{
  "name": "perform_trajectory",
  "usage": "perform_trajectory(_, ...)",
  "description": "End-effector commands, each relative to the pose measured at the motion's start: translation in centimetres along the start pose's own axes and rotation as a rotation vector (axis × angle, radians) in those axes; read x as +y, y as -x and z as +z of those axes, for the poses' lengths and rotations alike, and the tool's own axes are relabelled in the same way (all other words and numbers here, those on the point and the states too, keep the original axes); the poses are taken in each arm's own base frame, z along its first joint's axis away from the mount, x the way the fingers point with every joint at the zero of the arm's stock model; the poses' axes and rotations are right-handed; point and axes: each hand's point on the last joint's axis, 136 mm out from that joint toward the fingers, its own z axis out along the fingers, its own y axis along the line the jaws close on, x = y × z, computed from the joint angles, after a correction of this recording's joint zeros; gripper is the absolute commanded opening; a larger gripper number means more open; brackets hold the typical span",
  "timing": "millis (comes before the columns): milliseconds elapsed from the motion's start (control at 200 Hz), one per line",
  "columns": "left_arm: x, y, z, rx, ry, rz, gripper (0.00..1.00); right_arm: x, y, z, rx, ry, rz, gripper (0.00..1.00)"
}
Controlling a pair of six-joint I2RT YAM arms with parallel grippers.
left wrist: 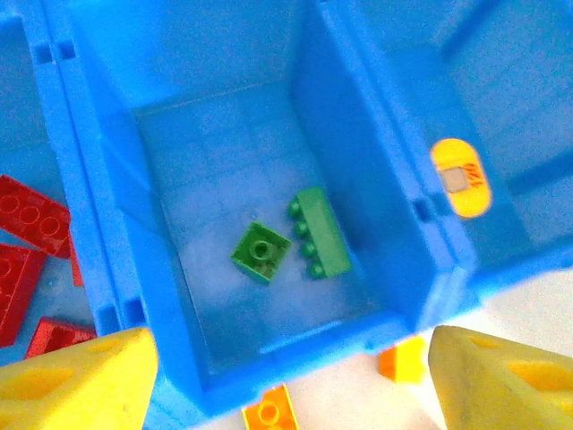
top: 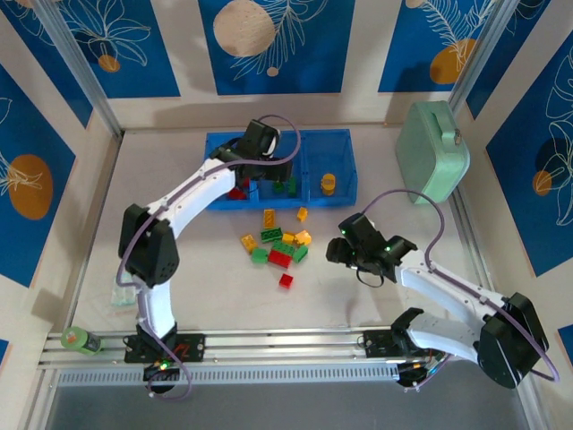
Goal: Sort the legos into containers by color
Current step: Pick up the lego from the center of the table.
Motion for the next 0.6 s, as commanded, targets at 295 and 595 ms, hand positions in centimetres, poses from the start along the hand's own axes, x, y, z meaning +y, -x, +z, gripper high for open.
perform_trajectory(295,0.7,-7.7,-6.2,-0.061,-0.021,-0.028,0.81,5.9,0.7,1.7,0.067,0.004,-0.096,0.74)
perform_trajectory(595,4.1,-16.5,-6.7,0.015,0.031,-0.107,0.81,8.4,0.0,5.2,0.153,-0.047,-0.08,0.65)
